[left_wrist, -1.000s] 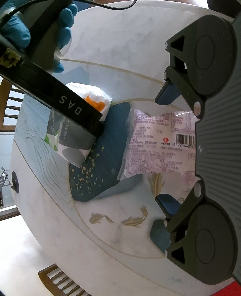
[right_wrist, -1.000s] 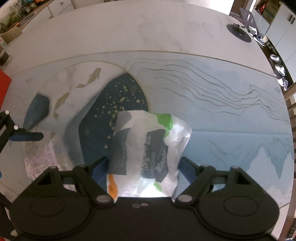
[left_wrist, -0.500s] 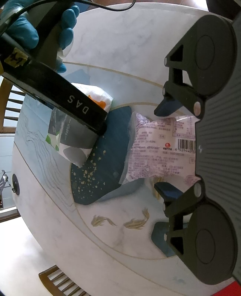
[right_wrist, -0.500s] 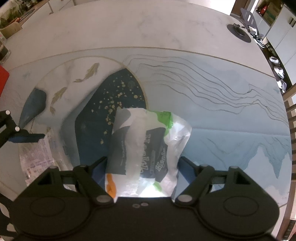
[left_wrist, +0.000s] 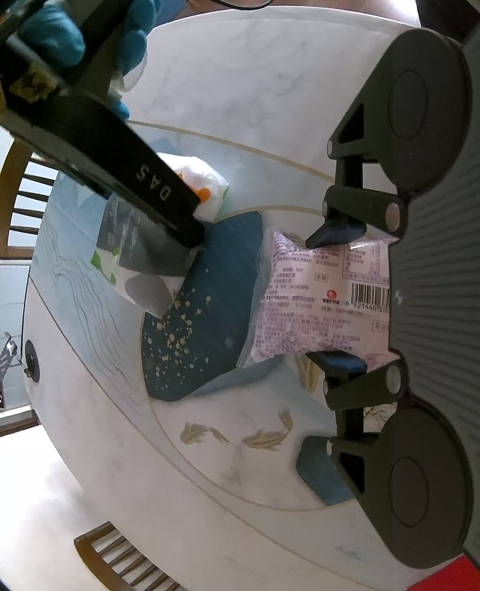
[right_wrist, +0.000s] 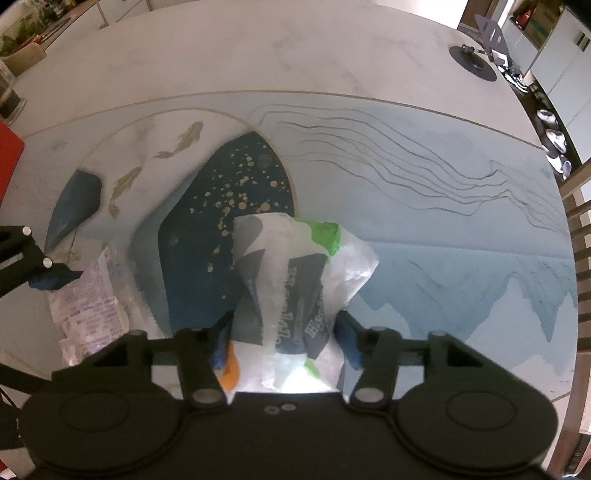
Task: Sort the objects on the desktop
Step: 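Carry the pink bag in the left tool while the right tool carries the paper bag to the box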
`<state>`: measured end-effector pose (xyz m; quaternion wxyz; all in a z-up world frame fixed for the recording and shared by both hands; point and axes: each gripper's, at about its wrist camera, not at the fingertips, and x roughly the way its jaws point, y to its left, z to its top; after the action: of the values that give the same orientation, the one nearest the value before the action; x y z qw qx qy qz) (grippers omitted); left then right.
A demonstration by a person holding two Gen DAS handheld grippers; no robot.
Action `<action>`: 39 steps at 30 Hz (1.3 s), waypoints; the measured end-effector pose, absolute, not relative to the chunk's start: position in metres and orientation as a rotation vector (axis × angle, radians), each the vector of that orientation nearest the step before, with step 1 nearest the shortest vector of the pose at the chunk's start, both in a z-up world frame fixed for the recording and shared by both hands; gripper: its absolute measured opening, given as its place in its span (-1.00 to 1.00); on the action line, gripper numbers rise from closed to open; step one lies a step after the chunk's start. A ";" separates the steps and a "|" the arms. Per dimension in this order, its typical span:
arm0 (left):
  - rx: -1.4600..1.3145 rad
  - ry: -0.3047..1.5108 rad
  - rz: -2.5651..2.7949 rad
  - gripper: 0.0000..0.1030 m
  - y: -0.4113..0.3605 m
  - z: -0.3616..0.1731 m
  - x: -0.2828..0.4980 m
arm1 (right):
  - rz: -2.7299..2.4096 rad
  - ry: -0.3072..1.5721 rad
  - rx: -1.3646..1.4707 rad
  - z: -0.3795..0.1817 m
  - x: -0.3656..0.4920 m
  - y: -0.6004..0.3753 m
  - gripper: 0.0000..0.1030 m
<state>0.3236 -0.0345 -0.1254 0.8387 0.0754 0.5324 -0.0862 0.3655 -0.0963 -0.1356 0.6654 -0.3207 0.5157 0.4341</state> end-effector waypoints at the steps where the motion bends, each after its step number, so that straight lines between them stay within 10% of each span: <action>1: 0.158 1.126 -0.178 0.05 -0.034 -0.124 0.323 | 0.982 1.170 -0.719 -0.135 0.365 -0.097 -0.01; 39: 0.027 1.098 -0.122 0.06 -0.005 -0.039 0.263 | 1.111 1.161 -0.728 -0.059 0.290 -0.132 -0.03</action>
<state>0.2627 -0.0049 -0.0391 0.8511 0.0126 0.5216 -0.0581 0.2898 -0.1319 -0.0594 0.6354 -0.3186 0.5082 0.4863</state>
